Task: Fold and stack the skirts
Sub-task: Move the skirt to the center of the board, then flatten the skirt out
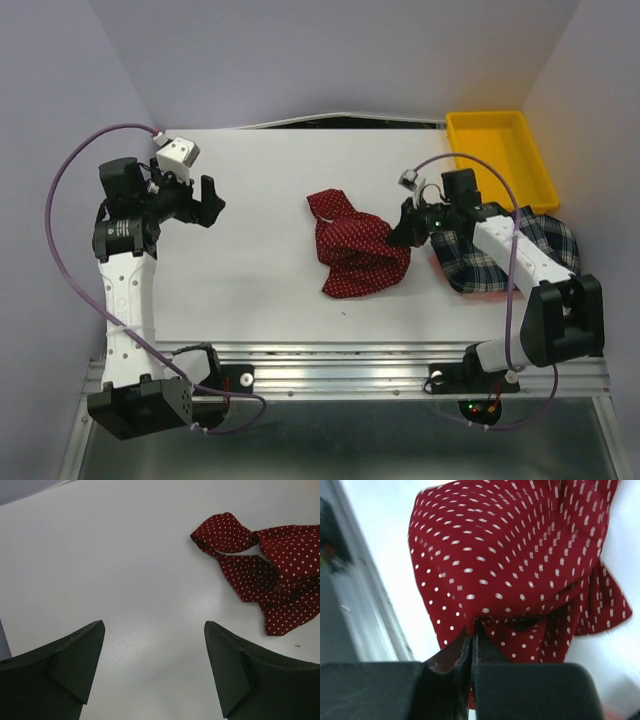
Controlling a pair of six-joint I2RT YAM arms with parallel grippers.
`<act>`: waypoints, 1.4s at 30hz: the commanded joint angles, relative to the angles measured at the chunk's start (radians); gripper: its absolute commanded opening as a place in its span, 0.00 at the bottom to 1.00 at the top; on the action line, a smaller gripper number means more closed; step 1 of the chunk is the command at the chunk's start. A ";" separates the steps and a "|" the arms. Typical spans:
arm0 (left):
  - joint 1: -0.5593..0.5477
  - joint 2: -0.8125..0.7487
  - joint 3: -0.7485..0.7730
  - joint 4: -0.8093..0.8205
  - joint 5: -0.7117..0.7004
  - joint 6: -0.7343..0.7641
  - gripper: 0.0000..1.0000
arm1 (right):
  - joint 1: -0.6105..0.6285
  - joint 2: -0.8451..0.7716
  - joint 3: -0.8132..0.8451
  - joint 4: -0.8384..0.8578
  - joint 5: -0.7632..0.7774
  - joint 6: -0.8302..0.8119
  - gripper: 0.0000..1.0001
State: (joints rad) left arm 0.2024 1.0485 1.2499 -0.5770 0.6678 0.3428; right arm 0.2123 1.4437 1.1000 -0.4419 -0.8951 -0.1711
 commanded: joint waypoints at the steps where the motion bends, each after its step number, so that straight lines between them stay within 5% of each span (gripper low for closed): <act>1: -0.046 0.031 -0.029 -0.086 -0.051 0.145 0.90 | -0.004 -0.111 -0.211 -0.104 0.154 -0.448 0.01; 4: -0.087 0.048 -0.102 -0.051 -0.091 0.183 0.87 | -0.014 -0.079 -0.293 -0.063 0.386 -0.573 0.01; 7: -0.159 0.070 -0.167 0.021 -0.141 0.185 0.85 | -0.074 -0.016 -0.244 -0.049 0.441 -0.549 0.18; 9: -0.237 0.087 -0.184 0.078 -0.186 0.164 0.84 | -0.103 0.046 -0.143 -0.075 0.478 -0.518 0.52; 10: -0.254 0.108 -0.181 0.086 -0.194 0.156 0.84 | -0.103 0.059 -0.100 -0.104 0.475 -0.516 0.78; 13: -0.282 0.180 -0.115 0.083 -0.166 0.104 0.83 | -0.103 0.063 0.053 -0.207 0.472 -0.495 0.92; 18: -0.282 0.258 -0.035 0.086 -0.041 0.041 0.82 | -0.059 -0.011 0.216 -0.317 0.435 -0.507 0.84; 20: -0.288 0.289 -0.046 0.123 -0.005 0.030 0.79 | 0.030 -0.058 0.242 -0.354 0.410 -0.528 0.67; 23: -0.294 0.358 -0.050 0.183 0.013 -0.030 0.74 | 0.197 -0.124 0.186 -0.359 0.502 -0.527 0.55; 27: -0.294 0.461 0.020 0.247 0.042 -0.169 0.73 | 0.456 -0.195 0.009 -0.249 0.649 -0.564 0.54; 31: -0.294 0.533 0.071 0.285 0.066 -0.235 0.74 | 0.570 -0.262 -0.199 -0.095 0.789 -0.698 0.54; 42: -0.296 0.576 0.095 0.276 0.006 -0.258 0.75 | 0.676 -0.325 -0.522 0.221 0.892 -0.827 0.49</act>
State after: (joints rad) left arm -0.0902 1.6398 1.3132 -0.3195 0.6762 0.0956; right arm 0.8787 1.1397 0.6189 -0.4030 -0.0513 -0.9424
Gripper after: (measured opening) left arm 0.746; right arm 0.495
